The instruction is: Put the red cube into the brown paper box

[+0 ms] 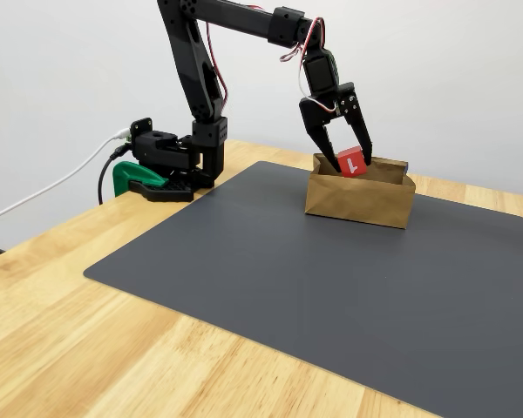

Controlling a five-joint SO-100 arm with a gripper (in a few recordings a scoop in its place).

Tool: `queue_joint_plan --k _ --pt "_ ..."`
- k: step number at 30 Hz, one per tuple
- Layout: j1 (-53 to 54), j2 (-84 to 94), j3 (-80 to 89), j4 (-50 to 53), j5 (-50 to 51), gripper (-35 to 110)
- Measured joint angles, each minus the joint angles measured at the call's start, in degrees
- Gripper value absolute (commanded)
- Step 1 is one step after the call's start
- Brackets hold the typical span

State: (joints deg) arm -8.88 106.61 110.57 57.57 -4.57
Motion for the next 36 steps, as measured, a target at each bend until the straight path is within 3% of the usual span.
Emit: queue_joint_plan --k 4,9,12,18,29,36 --pt "0.0 0.1 0.4 0.9 -0.1 32" --pt "0.2 2.6 1.5 1.2 -3.3 32" --pt "2.0 7.7 6.2 0.0 -4.7 27" --pt "8.8 25.6 14.5 -5.7 -7.9 0" --pt "21.4 62.3 32.8 -6.5 -7.2 0" --pt "21.7 73.3 36.8 0.4 -4.6 0"
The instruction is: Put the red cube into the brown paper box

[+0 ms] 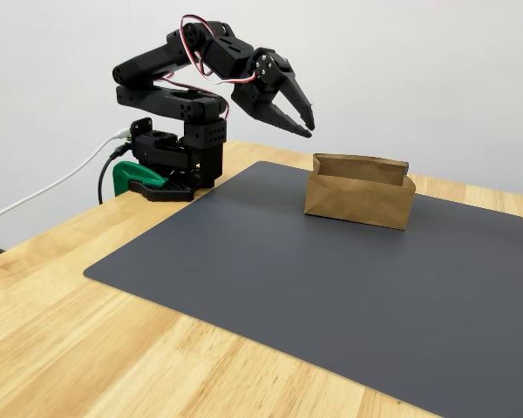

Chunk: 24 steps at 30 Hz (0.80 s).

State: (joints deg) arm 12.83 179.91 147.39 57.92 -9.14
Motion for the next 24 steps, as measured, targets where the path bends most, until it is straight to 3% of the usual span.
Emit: queue_joint_plan --k 24 --pt "-0.7 0.3 5.8 4.9 2.8 0"
